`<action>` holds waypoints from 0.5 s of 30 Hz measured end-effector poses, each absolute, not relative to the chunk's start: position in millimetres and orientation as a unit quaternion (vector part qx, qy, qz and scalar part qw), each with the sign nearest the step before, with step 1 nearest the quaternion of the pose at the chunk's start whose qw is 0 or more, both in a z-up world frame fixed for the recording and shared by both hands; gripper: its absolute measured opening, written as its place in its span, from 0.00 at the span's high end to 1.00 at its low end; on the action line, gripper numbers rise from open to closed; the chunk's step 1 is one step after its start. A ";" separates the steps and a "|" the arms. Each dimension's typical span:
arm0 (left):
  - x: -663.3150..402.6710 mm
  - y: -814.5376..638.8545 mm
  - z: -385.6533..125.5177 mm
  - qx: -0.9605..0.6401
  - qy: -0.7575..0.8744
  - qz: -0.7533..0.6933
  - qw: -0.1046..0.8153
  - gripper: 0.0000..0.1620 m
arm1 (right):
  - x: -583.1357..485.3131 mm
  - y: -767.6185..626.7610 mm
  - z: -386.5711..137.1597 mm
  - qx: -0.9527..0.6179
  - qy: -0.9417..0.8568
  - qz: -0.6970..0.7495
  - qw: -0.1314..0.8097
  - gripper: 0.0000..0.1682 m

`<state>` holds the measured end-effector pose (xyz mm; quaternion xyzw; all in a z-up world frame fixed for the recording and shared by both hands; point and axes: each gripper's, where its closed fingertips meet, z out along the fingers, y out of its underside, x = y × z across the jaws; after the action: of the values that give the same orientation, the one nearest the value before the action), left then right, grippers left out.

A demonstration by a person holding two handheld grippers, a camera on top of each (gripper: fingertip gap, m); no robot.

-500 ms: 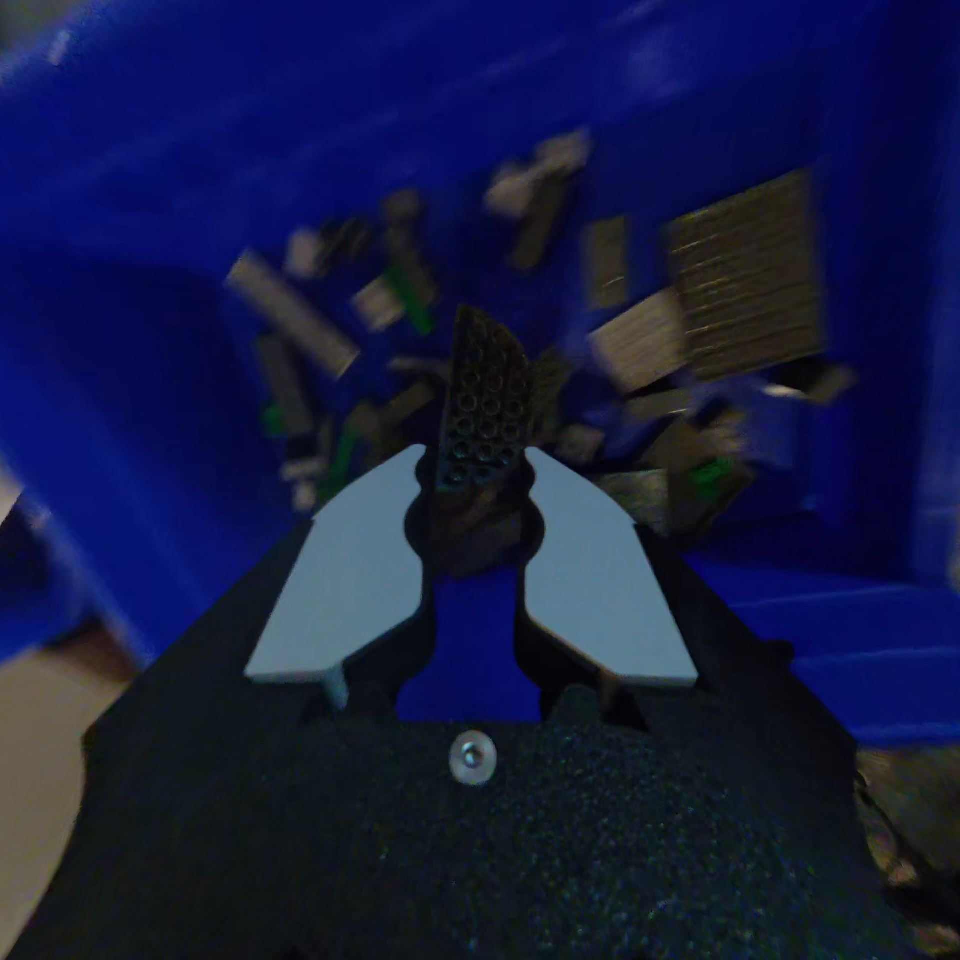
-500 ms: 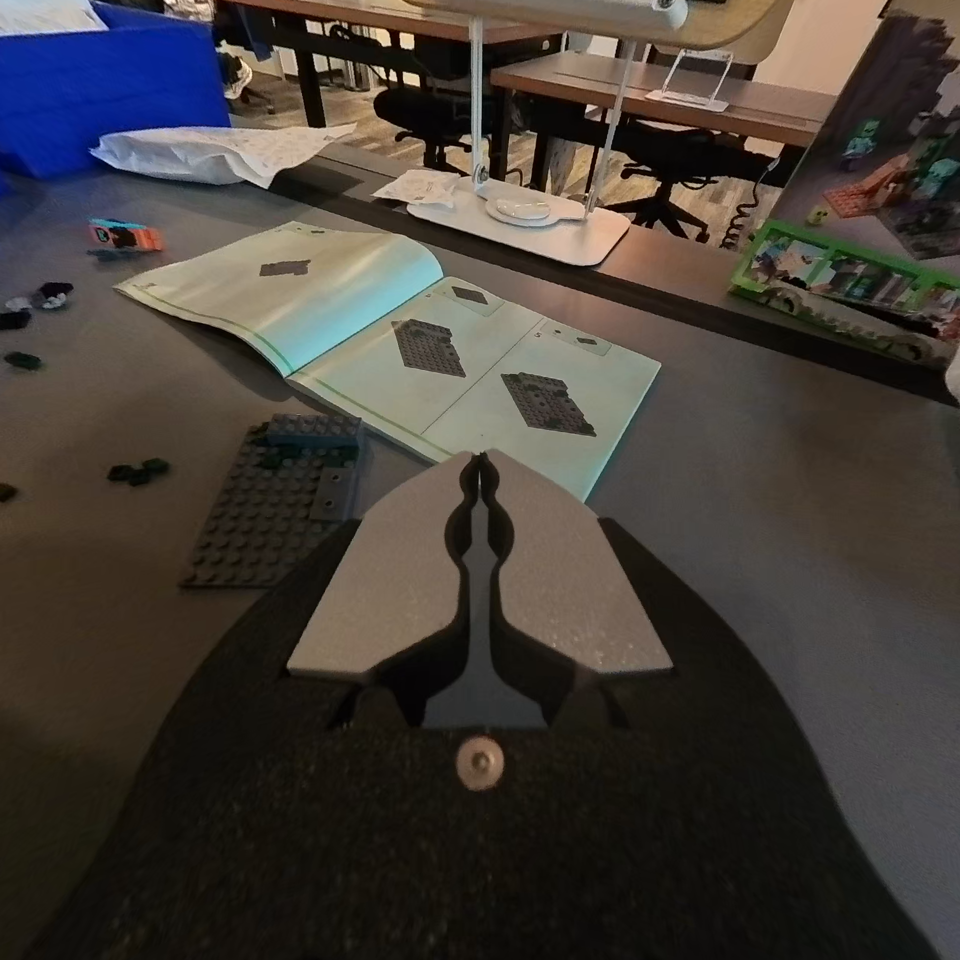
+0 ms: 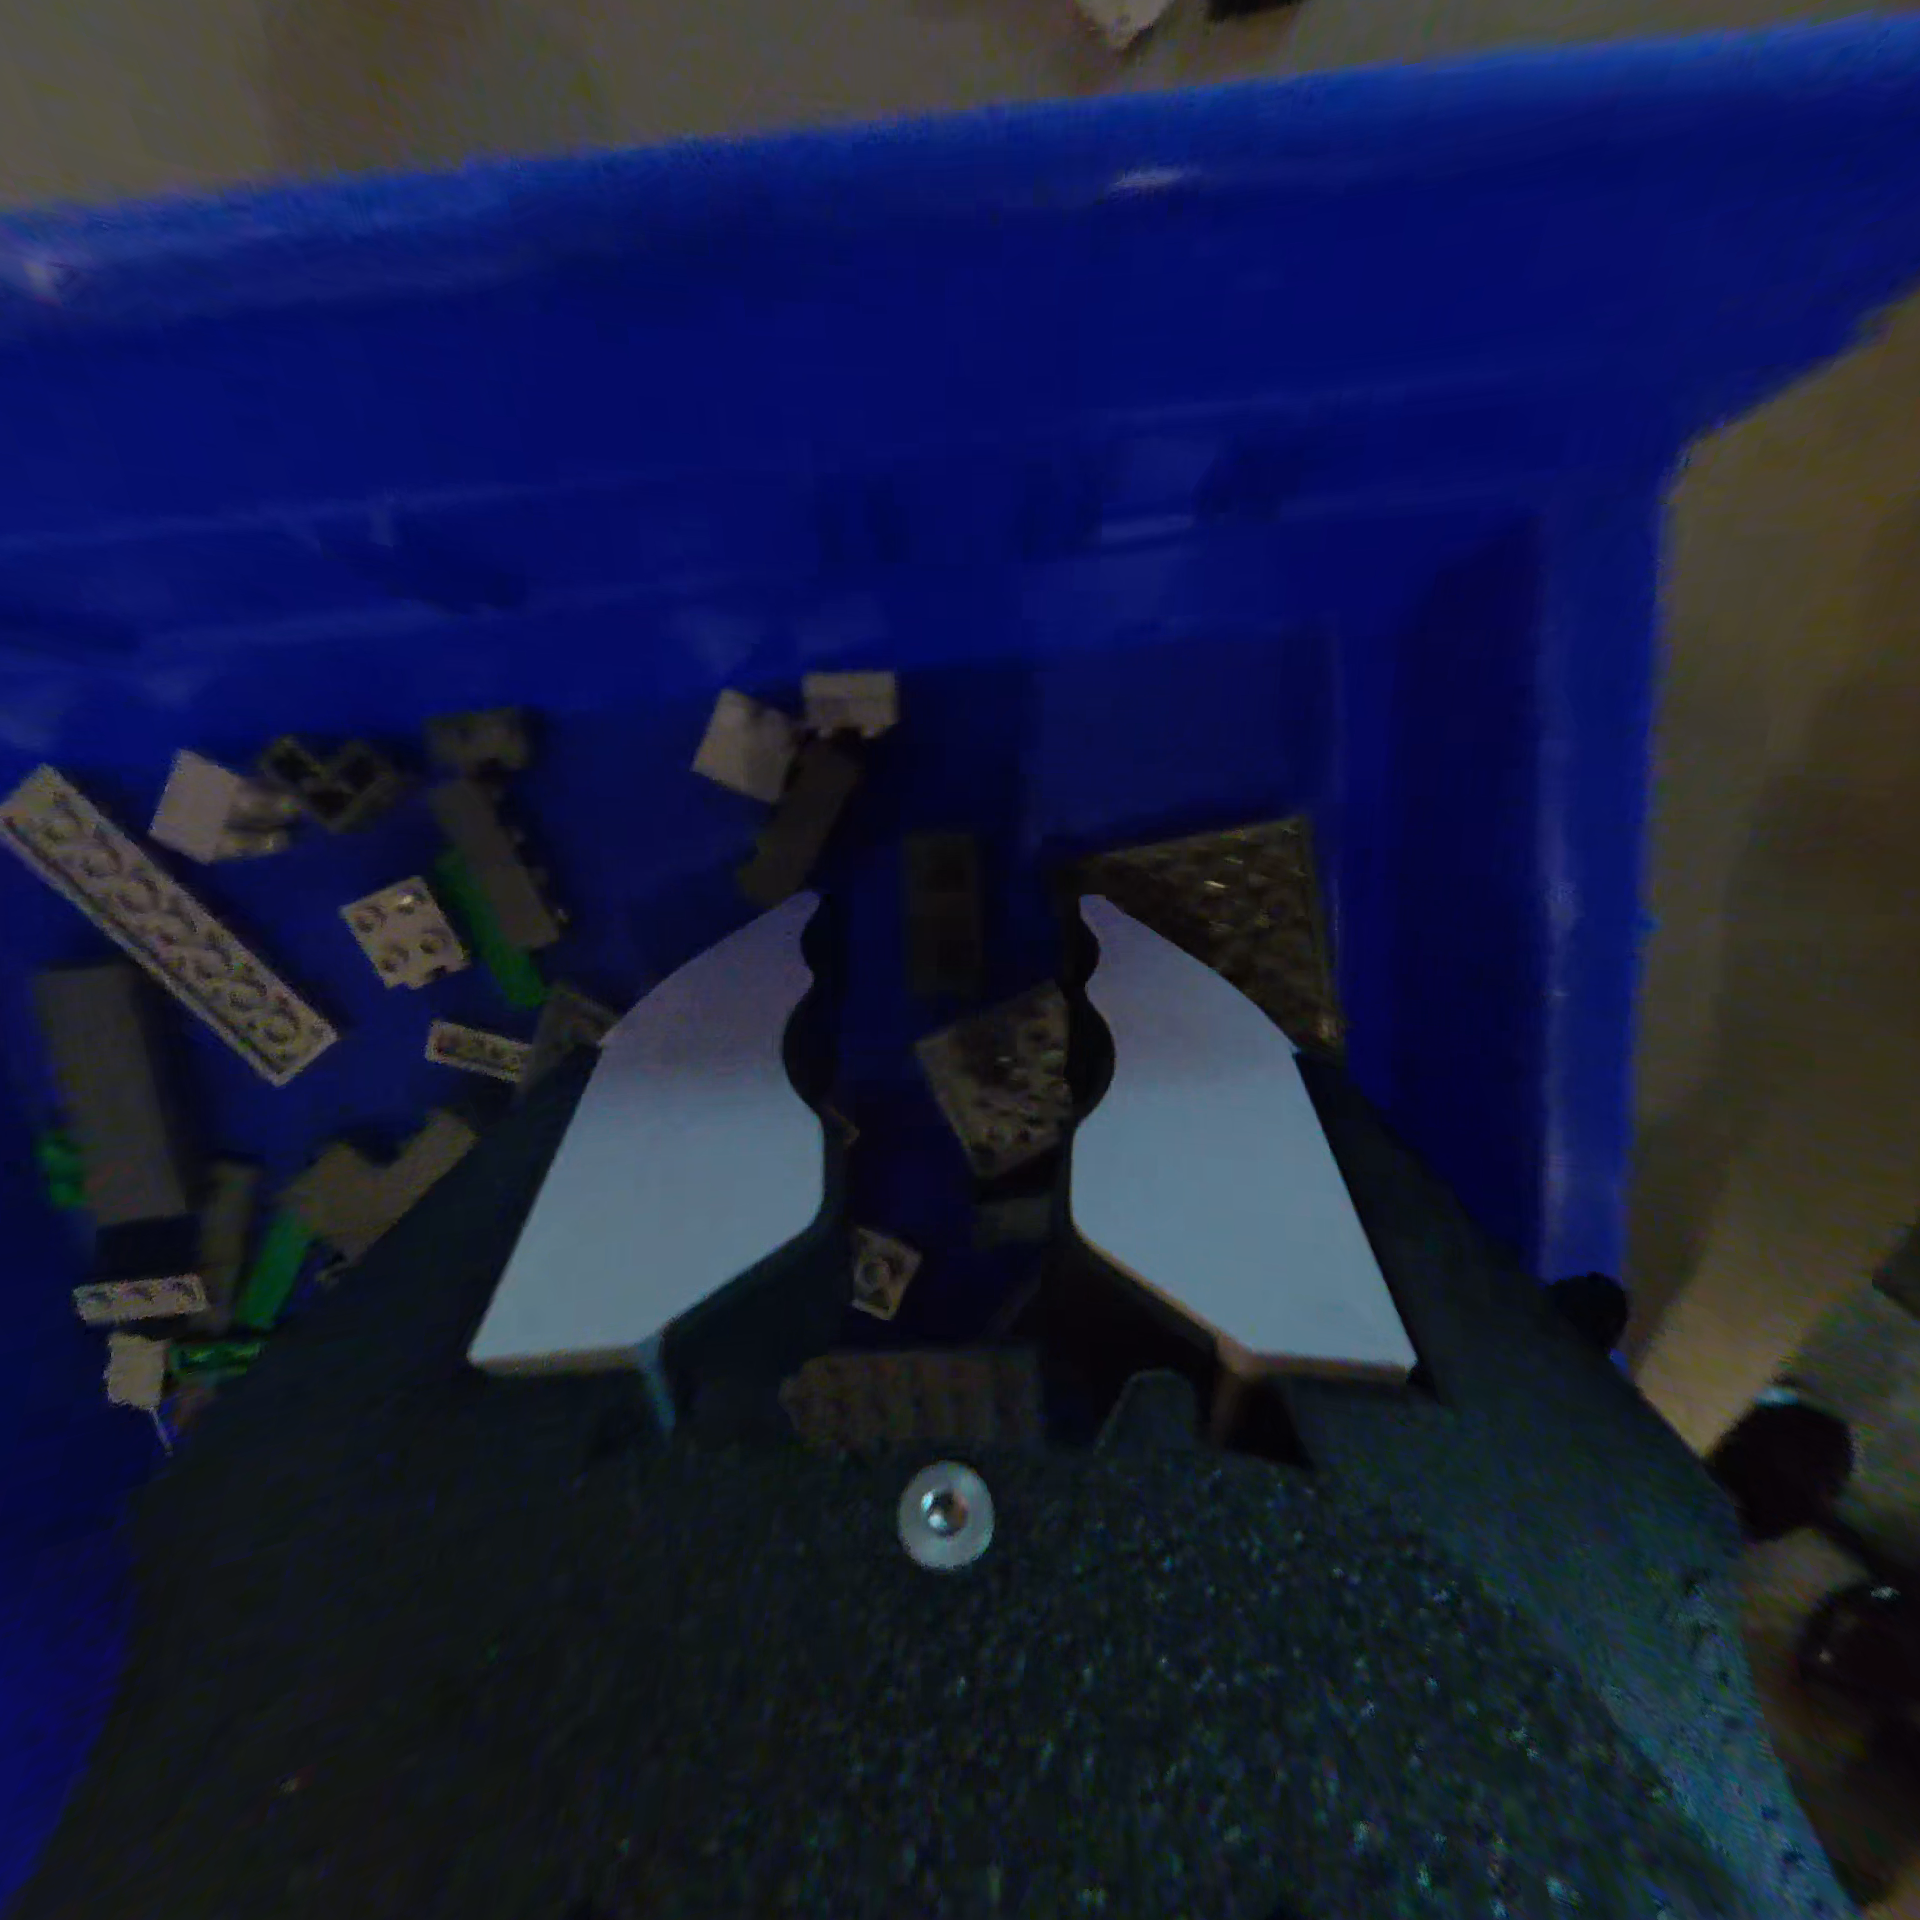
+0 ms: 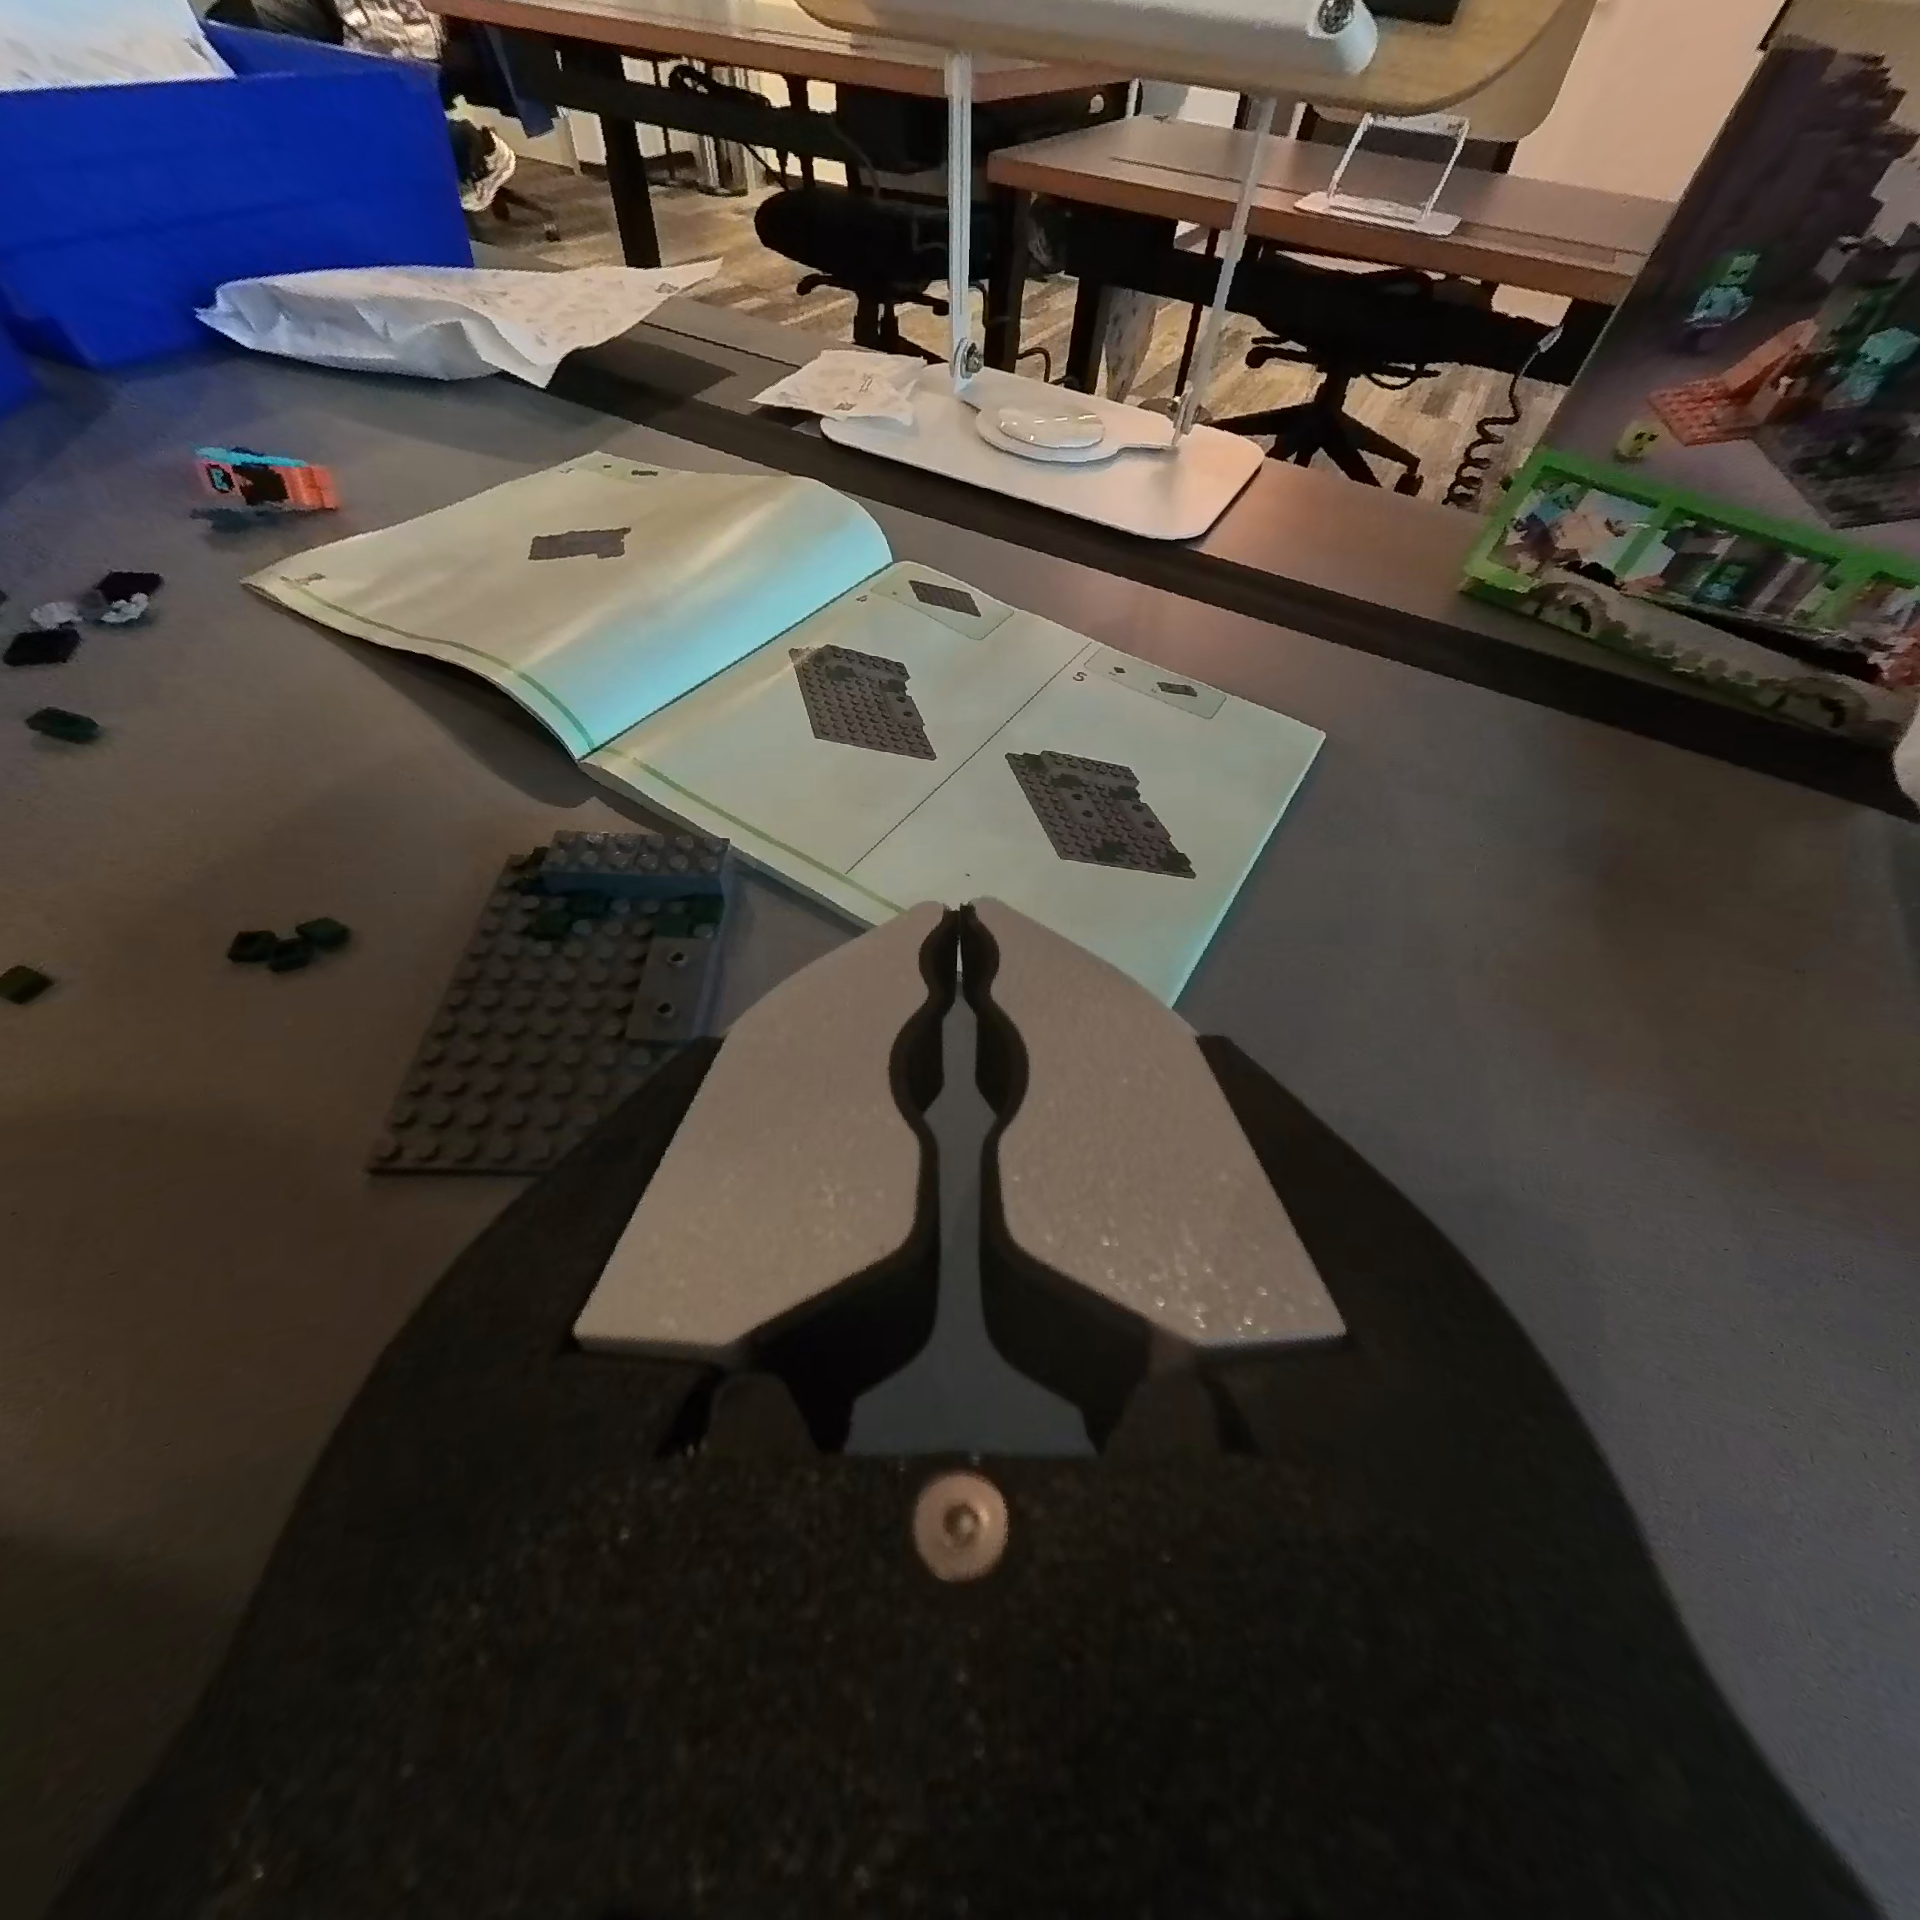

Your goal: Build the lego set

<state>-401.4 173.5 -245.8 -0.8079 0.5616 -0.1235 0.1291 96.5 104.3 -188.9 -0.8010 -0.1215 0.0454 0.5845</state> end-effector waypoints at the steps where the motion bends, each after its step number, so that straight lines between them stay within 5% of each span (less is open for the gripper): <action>1: -402.9 176.7 -248.2 -0.815 0.551 -0.120 0.129 0.75 | 96.5 104.3 -188.7 -0.801 -0.121 0.046 0.585 1.00; 15: -410.7 177.3 -256.7 -0.832 0.543 -0.058 0.099 0.88 | 95.4 103.0 -185.9 -0.796 -0.121 0.057 0.590 1.00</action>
<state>-410.7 177.3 -256.7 -0.8317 0.5433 -0.0577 0.0986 95.4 103.0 -185.9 -0.7958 -0.1214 0.0573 0.5905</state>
